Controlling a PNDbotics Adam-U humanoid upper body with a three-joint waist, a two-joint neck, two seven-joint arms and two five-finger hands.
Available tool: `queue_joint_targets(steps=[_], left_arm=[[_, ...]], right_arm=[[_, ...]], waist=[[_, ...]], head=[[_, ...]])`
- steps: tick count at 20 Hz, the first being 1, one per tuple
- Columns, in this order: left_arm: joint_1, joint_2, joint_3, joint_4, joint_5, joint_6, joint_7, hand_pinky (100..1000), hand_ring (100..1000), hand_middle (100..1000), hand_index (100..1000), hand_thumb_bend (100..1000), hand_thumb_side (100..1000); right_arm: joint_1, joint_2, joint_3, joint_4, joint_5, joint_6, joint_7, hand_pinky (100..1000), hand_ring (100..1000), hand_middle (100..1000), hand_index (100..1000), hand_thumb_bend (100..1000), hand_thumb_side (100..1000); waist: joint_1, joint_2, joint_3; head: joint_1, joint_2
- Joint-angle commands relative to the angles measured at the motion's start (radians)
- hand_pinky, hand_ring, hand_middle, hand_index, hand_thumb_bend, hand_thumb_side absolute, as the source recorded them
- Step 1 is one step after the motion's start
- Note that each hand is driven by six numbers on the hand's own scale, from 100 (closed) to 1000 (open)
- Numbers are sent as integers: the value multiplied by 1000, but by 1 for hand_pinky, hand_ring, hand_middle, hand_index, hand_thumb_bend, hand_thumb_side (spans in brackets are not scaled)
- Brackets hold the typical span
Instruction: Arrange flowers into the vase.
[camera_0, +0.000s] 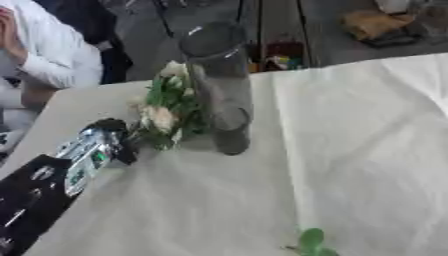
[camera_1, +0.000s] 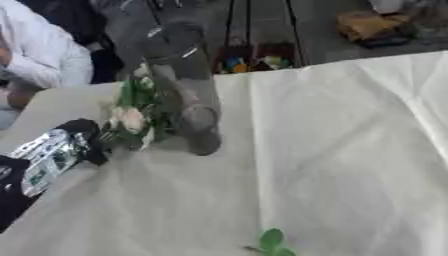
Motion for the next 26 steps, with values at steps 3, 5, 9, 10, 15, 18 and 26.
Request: queue_joint_targets(steps=[3, 5, 9, 10, 15, 18, 26], left_arm=[[-16, 29, 14, 1, -32, 11, 12, 100, 100, 100, 100, 262, 186], [-16, 30, 20, 2, -33, 16, 23, 100, 100, 100, 100, 248, 214], [-15, 37, 30, -7, -10, 29, 49, 100, 100, 100, 100, 232, 243], [-15, 40, 32, -12, -2, 34, 55, 100, 100, 100, 100, 229, 249], [-6, 58, 51, -59, 53, 73, 80, 100, 100, 100, 100, 208, 257], [2, 68, 71, -98, 94, 108, 101, 100, 100, 100, 100, 194, 254], [31, 73, 134, -226, 230, 196, 200, 100, 100, 100, 100, 161, 245]], right_arm=[[-8, -9, 1, -17, -13, 1, 4, 675, 735, 490, 765, 100, 994], [-7, -8, 1, -17, -14, 2, 5, 676, 735, 490, 764, 100, 995], [-6, -8, 0, -17, -15, 3, 4, 677, 735, 491, 764, 100, 996], [-6, -8, 0, -17, -15, 3, 3, 677, 734, 491, 764, 100, 996], [-5, -8, -1, -17, -15, 1, 0, 676, 733, 491, 763, 100, 998], [-5, -7, -2, -17, -16, 0, -2, 677, 734, 491, 764, 100, 998], [-4, -2, -7, -17, -13, -2, -10, 676, 732, 493, 765, 100, 1000]], waist=[[-8, -28, 8], [-10, -31, 10], [-14, -36, 15], [-14, -37, 16], [-20, -39, 19], [-24, -40, 21], [-43, -44, 31]], head=[[2, 6], [0, 10], [-3, 17], [-5, 20], [-16, 32], [-22, 38], [-53, 57]])
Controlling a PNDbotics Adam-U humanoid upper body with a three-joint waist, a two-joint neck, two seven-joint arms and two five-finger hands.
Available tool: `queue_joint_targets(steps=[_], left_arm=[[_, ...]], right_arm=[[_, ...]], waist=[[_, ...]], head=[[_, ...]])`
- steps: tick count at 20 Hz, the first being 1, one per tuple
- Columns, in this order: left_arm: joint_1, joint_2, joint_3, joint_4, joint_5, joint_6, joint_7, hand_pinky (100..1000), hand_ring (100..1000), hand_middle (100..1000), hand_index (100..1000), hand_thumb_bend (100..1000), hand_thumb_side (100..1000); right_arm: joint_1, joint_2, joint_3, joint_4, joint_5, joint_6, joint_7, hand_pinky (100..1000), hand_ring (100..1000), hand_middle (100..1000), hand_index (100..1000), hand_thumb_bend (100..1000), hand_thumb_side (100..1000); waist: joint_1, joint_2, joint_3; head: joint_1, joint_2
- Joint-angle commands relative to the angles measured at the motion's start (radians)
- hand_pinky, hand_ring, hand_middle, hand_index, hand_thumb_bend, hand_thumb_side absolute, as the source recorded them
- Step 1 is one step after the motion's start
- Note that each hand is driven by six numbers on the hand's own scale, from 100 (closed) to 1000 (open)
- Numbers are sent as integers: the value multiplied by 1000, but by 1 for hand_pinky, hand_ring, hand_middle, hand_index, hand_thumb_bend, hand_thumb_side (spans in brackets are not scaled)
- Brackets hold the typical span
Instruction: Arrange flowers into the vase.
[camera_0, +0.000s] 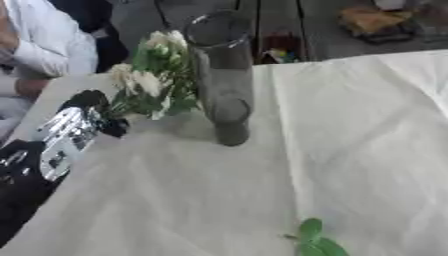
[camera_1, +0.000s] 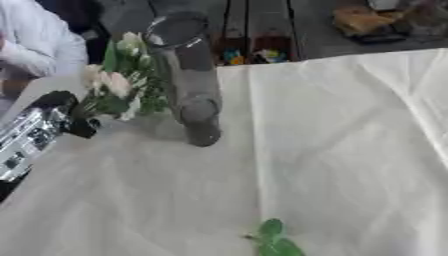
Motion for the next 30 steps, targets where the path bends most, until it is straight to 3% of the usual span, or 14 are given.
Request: queue_joint_targets(steps=[1, 7, 15, 25, 30], left_arm=[[-7, 46, 37, -64, 54, 36, 40, 100, 100, 100, 100, 159, 245], [7, 53, 65, -141, 112, 63, 124, 100, 100, 100, 100, 146, 244], [3, 54, 118, -231, 151, 79, 223, 100, 100, 100, 100, 127, 241], [-50, 60, 193, -342, 192, 88, 361, 100, 100, 100, 100, 108, 223], [-107, 36, 227, -391, 276, 88, 488, 100, 100, 100, 100, 102, 207]], right_arm=[[-5, -6, -7, -17, -9, -2, -7, 676, 732, 493, 765, 100, 1000], [0, -3, -11, -17, -5, -4, -14, 675, 731, 494, 765, 100, 1000], [4, -2, -14, -17, -1, -6, -23, 675, 730, 494, 766, 100, 1000], [11, -4, -11, -17, -3, -8, -28, 674, 729, 493, 767, 100, 1000], [14, -6, -11, -17, -8, -10, -27, 672, 729, 494, 768, 100, 1000]], waist=[[-6, -28, 4], [-21, -33, 11], [-32, -38, 24], [-42, -46, 26], [-43, -52, 20]], head=[[-15, 13], [-40, 22], [-28, 13], [-20, 4], [-18, 4]])
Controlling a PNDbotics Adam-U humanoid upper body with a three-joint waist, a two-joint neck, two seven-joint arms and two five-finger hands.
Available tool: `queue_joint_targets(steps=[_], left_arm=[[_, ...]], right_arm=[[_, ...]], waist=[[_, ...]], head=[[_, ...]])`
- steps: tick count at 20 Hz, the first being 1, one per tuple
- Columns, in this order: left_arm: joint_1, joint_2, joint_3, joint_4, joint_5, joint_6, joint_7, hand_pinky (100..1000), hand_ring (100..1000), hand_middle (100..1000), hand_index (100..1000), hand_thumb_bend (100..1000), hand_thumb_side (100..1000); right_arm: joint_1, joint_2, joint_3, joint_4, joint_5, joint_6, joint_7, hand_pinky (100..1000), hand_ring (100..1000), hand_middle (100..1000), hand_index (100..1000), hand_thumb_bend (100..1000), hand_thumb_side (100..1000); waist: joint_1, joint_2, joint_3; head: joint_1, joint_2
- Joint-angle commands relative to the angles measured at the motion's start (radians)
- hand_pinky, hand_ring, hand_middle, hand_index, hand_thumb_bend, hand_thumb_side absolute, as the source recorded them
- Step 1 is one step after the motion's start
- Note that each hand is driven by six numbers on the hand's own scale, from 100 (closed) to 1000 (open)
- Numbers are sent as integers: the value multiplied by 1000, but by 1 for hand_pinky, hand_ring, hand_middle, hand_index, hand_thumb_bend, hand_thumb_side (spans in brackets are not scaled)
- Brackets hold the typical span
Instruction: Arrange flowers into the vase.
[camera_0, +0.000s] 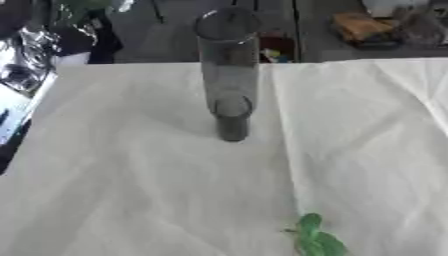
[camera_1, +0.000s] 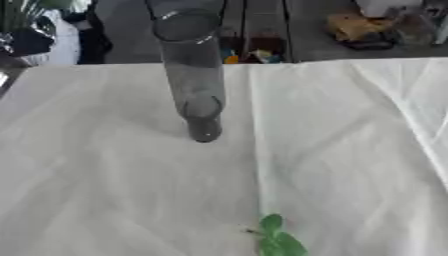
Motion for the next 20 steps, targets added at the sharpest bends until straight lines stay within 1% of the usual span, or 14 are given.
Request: queue_joint_targets(steps=[1, 5, 10, 16, 20], left_arm=[[-46, 10, 31, -46, 64, -2, 85, 100, 100, 100, 100, 102, 205], [-95, -7, 35, -55, 170, -23, 200, 100, 100, 100, 100, 109, 195], [-144, -20, 33, -24, 293, -78, 328, 100, 100, 100, 100, 116, 185], [-203, -45, 48, 15, 449, -177, 492, 100, 100, 100, 100, 128, 175], [-228, -48, 41, 25, 541, -249, 589, 100, 100, 100, 100, 137, 169]], right_arm=[[-3, -13, -4, -17, -9, -1, -2, 673, 729, 494, 768, 100, 1000], [-1, -15, 0, -17, -14, 1, 3, 675, 731, 492, 768, 100, 1000], [1, -20, 5, -17, -19, 4, 10, 676, 732, 491, 769, 100, 1000], [7, -25, 8, -17, -24, 6, 17, 677, 734, 490, 769, 100, 1000], [11, -29, 10, -17, -26, 8, 21, 678, 736, 489, 770, 100, 1000]], waist=[[1, -27, -2], [10, -30, -11], [22, -34, -26], [31, -38, -34], [38, -40, -39]], head=[[6, -11], [11, -9], [25, -8], [29, -3], [30, -7]])
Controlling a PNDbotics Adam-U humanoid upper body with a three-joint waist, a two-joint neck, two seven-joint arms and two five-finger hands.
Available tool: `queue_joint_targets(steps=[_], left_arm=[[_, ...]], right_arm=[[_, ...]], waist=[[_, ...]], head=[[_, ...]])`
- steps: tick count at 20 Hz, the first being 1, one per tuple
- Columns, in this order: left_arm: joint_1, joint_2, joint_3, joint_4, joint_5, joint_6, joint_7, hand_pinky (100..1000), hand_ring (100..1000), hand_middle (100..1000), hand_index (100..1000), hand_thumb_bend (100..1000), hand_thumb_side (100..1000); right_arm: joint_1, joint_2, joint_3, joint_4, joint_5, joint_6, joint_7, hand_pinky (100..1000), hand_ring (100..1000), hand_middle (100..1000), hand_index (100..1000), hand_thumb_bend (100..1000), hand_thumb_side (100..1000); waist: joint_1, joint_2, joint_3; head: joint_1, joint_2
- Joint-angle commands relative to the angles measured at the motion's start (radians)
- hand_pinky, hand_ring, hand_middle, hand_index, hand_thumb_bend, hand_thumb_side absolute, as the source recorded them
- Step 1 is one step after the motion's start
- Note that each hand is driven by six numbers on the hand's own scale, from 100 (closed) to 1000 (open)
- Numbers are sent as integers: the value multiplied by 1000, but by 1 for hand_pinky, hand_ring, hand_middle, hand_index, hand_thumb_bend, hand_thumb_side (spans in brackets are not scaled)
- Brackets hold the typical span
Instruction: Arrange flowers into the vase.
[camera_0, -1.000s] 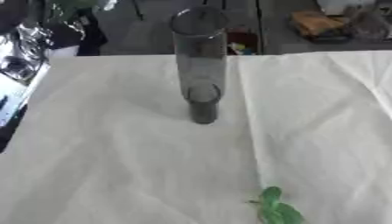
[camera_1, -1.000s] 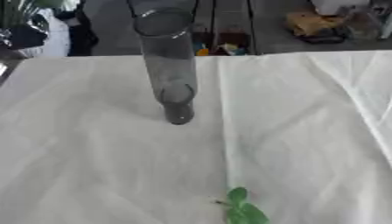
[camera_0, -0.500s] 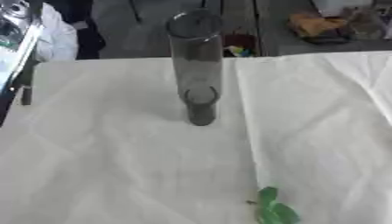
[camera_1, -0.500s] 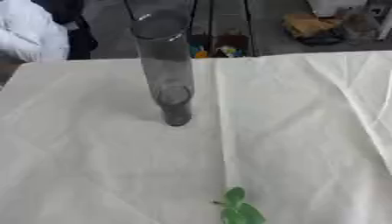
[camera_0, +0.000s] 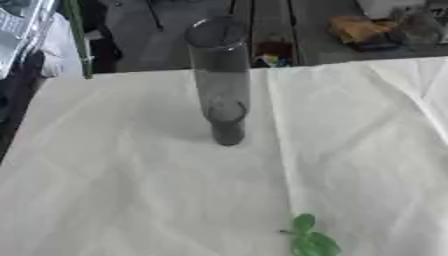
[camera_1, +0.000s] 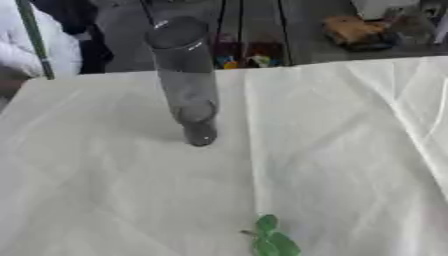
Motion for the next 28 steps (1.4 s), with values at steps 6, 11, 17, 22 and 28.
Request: queue_joint_targets(steps=[6, 11, 17, 22, 28], left_arm=[[-74, 8, 10, 23, 133, 24, 271, 100, 100, 100, 100, 154, 163], [-116, -2, 8, 61, 199, -18, 309, 100, 100, 100, 100, 160, 158], [-137, -14, 0, 63, 233, -51, 332, 100, 100, 100, 100, 164, 153], [-147, -21, -3, 60, 248, -59, 333, 100, 100, 100, 100, 167, 152], [-157, -34, -7, 67, 289, -56, 330, 100, 100, 100, 100, 168, 153]], right_arm=[[1, -34, 7, -17, -11, 1, 14, 679, 737, 487, 770, 100, 1000], [5, -39, 9, -17, -12, 1, 19, 679, 738, 486, 770, 100, 1000], [6, -40, 10, -17, -15, 2, 22, 680, 739, 486, 771, 100, 1000], [7, -41, 10, -17, -17, 3, 23, 680, 740, 486, 772, 100, 1000], [7, -42, 12, -17, -17, 6, 24, 680, 741, 485, 772, 100, 1000]], waist=[[9, -31, -11], [16, -33, -16], [23, -35, -26], [28, -36, -32], [36, -35, -40]], head=[[6, -6], [7, -3], [7, -24], [10, -34], [18, -35]])
